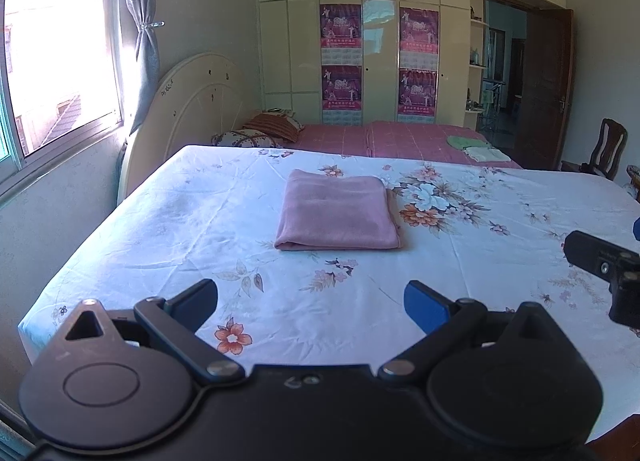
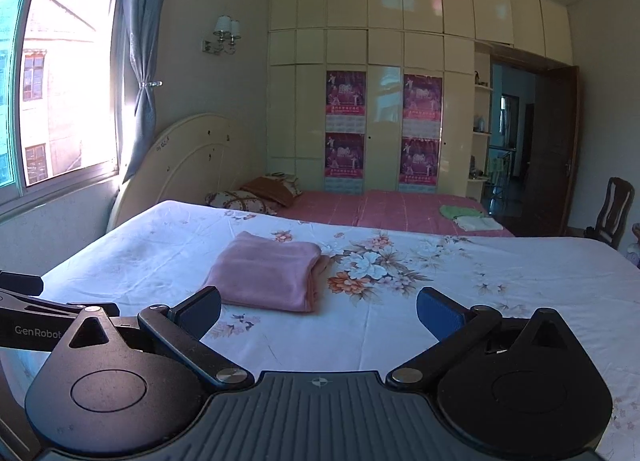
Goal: Fold small clothes
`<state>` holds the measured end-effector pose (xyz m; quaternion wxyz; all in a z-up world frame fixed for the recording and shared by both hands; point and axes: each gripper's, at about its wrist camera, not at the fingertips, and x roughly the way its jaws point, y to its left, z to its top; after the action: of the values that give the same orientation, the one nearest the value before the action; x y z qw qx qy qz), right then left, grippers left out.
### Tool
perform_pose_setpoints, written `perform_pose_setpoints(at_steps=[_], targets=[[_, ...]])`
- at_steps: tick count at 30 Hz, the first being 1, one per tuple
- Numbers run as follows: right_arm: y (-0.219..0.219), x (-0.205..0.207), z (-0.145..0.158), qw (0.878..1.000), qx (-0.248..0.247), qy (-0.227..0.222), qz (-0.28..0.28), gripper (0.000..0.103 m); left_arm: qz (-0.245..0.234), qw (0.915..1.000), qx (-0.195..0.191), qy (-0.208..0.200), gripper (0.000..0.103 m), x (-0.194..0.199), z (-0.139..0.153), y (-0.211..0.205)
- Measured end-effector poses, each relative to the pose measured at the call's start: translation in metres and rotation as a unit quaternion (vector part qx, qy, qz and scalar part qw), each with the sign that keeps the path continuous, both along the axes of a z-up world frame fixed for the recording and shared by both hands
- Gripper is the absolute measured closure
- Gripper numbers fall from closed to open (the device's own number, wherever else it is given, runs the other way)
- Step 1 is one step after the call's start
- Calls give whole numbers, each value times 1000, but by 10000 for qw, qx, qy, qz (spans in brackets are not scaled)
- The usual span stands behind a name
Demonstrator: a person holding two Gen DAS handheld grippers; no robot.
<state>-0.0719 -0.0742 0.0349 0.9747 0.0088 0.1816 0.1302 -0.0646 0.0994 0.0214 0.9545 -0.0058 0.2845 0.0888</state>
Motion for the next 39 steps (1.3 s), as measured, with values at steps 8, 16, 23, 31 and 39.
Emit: perform_pose_setpoints(at_steps=[8,16,23,31,39], targets=[[2,4,-1,10000,77,-3,41,0,74,10000,4,5,3,1,1,2],[0,7,-4,9999,92,48,46,0,94,10000,11,-9,3,1,1,1],[0,5,-5,9999,63,72,70,0,118,9999,20,-47,3,-1,4,1],[-2,7,-9,9999,73,116,47,0,106,9999,4,-64,3,-2,7,2],[-2,7,-10,9999,65,141,70,0,105,9999,4,-61,3,-2,7,2]])
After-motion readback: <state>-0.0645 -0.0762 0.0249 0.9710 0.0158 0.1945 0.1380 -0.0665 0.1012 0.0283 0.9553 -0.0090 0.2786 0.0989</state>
